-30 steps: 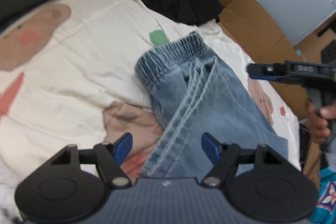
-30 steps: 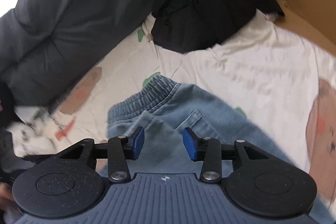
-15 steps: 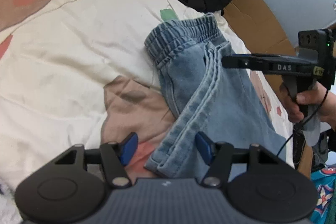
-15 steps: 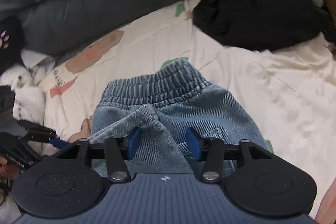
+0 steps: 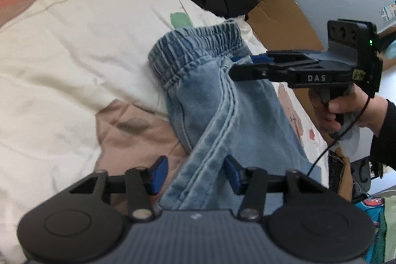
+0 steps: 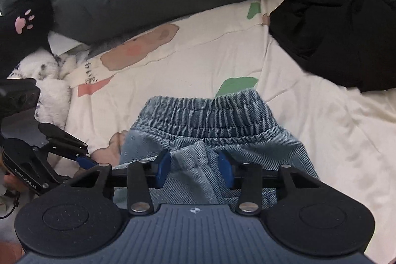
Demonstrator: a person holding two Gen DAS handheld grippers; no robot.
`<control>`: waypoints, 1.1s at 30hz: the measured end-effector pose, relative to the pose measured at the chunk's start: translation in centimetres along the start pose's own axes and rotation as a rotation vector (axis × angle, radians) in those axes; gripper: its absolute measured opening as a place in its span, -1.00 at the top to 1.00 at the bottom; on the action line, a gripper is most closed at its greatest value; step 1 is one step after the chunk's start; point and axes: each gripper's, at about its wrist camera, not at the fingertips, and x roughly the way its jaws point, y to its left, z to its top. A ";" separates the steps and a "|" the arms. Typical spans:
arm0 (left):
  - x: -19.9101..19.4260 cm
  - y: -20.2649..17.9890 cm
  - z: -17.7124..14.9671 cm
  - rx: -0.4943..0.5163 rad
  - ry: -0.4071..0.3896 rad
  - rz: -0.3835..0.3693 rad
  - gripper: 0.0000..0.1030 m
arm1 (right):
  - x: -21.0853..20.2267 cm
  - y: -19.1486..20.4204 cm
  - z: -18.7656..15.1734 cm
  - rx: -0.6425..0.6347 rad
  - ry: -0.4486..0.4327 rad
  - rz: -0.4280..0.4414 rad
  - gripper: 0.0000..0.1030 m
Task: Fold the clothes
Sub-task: 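Grasp the folded pants edge with the right tool while the left tool grasps it too, then lift the folded pants edge slightly with both closed tools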
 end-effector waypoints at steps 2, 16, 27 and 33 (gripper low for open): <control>0.2 0.1 -0.1 0.001 0.014 -0.008 0.09 | 0.2 -0.2 0.1 -0.012 0.024 0.020 0.11; 0.3 0.8 -0.3 0.009 0.104 -0.011 0.18 | 1.6 -0.9 0.6 -0.121 0.143 0.104 0.22; -2.4 -0.9 -0.6 0.007 0.043 0.006 0.69 | -2.2 0.5 -0.3 -0.133 0.027 0.052 0.80; -3.8 -3.2 0.3 0.054 0.001 0.004 0.72 | -5.8 1.8 -1.2 -0.099 -0.041 -0.030 0.81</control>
